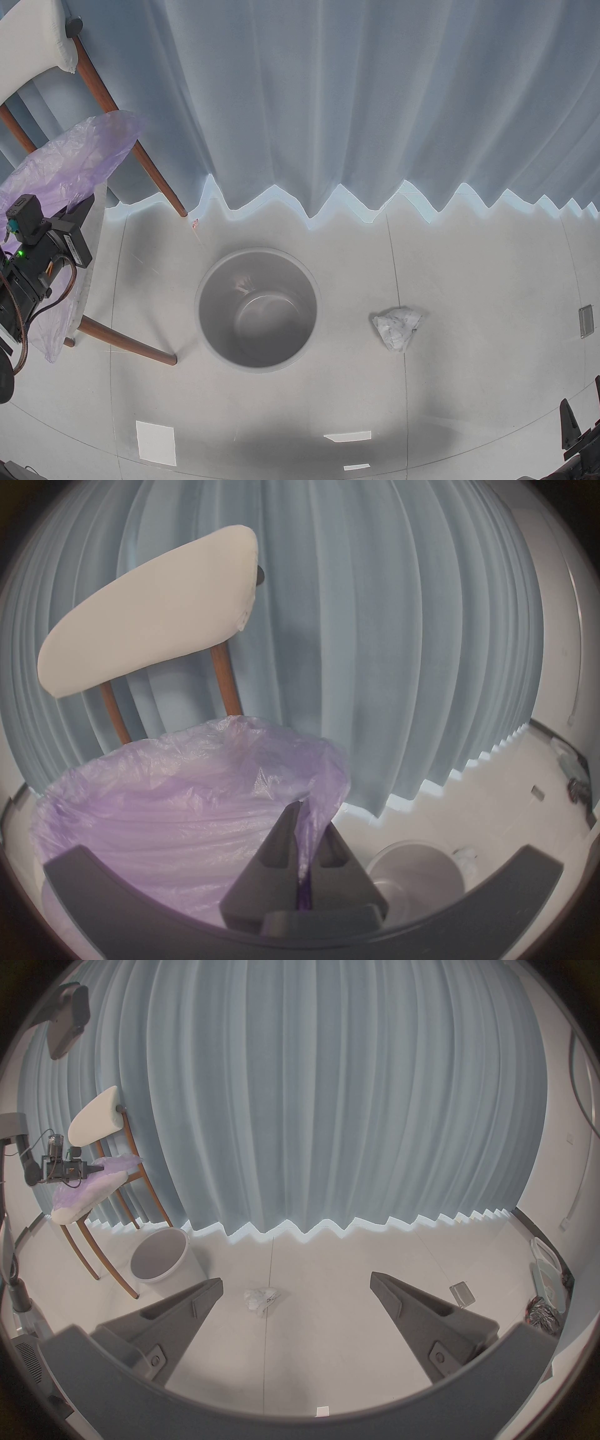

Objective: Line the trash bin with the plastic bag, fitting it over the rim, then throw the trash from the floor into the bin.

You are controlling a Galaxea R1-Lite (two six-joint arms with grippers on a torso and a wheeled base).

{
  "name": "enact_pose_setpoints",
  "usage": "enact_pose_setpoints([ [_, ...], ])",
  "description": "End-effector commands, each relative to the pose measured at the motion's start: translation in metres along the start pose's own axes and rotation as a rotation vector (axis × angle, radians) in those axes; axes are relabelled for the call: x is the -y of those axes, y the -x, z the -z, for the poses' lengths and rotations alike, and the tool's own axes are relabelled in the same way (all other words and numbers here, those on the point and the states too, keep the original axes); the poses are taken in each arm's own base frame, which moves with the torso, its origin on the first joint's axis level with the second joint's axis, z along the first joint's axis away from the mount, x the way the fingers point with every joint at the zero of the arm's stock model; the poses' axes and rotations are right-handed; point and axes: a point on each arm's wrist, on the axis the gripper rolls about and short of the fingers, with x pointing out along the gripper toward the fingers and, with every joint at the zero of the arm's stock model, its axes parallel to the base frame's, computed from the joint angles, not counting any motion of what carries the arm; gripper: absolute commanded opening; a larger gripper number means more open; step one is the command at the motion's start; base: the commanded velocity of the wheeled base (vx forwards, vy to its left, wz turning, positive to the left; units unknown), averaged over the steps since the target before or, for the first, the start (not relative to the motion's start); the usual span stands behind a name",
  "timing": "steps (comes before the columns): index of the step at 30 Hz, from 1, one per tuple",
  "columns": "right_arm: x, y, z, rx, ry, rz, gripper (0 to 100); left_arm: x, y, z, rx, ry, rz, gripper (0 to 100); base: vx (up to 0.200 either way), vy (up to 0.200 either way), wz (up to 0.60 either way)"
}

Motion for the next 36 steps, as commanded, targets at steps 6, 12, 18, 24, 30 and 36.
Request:
enact_pose_setpoints([
  [6,0.0,0.0,0.005,0.0,0.0,-0.001,100,0.008,0.008,-0.009,0.043,0.13,0.079,0,0.0,0.0,0.0],
  [12,0.0,0.0,0.005,0.0,0.0,-0.001,100,0.026,0.007,-0.019,0.073,0.205,0.205,0,0.0,0.0,0.0],
  [18,0.0,0.0,0.005,0.0,-0.001,-0.001,100,0.035,-0.008,-0.031,0.102,0.215,0.246,0,0.0,0.0,0.0],
  [24,0.0,0.0,0.005,0.0,0.0,-0.001,100,0.04,-0.022,-0.018,0.057,0.235,0.26,0,0.0,0.0,0.0],
  [30,0.0,0.0,0.005,0.0,0.0,-0.001,100,0.042,-0.028,-0.03,0.098,0.274,0.274,0,0.0,0.0,0.0],
  [36,0.0,0.0,0.005,0.0,0.0,-0.001,100,0.061,-0.028,-0.017,0.039,0.286,0.347,0,0.0,0.0,0.0],
])
